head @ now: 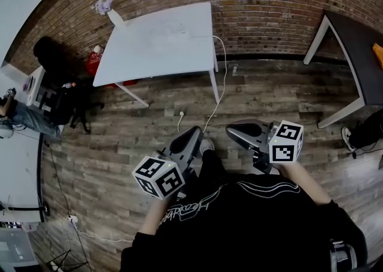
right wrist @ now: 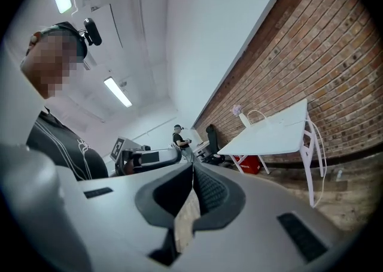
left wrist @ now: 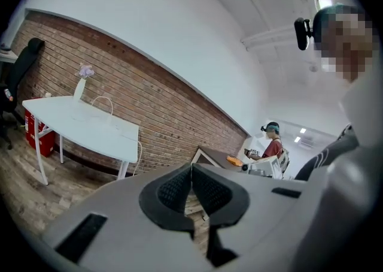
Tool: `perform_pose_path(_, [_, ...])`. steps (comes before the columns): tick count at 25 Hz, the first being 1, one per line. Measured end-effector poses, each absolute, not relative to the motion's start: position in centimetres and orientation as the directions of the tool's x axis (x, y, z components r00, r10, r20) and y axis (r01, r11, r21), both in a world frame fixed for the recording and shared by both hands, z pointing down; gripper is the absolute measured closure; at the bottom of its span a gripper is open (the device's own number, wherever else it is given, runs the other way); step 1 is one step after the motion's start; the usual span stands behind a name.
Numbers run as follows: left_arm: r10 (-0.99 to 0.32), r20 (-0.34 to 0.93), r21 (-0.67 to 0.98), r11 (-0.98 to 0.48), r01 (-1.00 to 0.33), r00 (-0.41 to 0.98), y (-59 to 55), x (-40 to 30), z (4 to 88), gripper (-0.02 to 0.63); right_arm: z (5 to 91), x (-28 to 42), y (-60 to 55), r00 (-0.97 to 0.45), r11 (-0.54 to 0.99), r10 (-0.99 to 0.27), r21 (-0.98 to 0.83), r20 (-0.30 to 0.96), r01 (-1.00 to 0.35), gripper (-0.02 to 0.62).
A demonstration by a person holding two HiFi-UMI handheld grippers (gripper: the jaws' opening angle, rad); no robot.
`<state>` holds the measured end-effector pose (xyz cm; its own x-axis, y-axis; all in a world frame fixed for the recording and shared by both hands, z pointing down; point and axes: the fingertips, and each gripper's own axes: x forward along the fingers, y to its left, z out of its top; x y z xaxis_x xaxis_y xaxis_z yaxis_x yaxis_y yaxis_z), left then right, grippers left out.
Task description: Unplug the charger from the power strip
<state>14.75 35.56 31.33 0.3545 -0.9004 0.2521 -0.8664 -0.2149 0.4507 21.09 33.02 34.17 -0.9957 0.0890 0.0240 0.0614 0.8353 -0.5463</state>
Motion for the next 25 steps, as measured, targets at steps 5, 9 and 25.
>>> perform_pose_path(5, [-0.890,0.274,0.485,-0.201,-0.851,0.366,30.4,8.9,32.6,0.600,35.1,15.7,27.7,-0.997,0.815,0.059,-0.579,0.045,0.022,0.598])
perform_pose_path(9, [-0.882,0.295,0.502,-0.185,-0.845,0.368,25.7,3.3,33.4,0.600,35.7,10.2,23.4,-0.995,0.806,0.066,-0.591,0.070,0.012,0.598])
perform_pose_path(25, [-0.883,0.359,0.446,-0.124,-0.886,0.304,11.6,-17.2,34.5,0.600,36.3,-6.3,7.4,-0.987,0.802,-0.024,-0.587,0.158,-0.114,0.598])
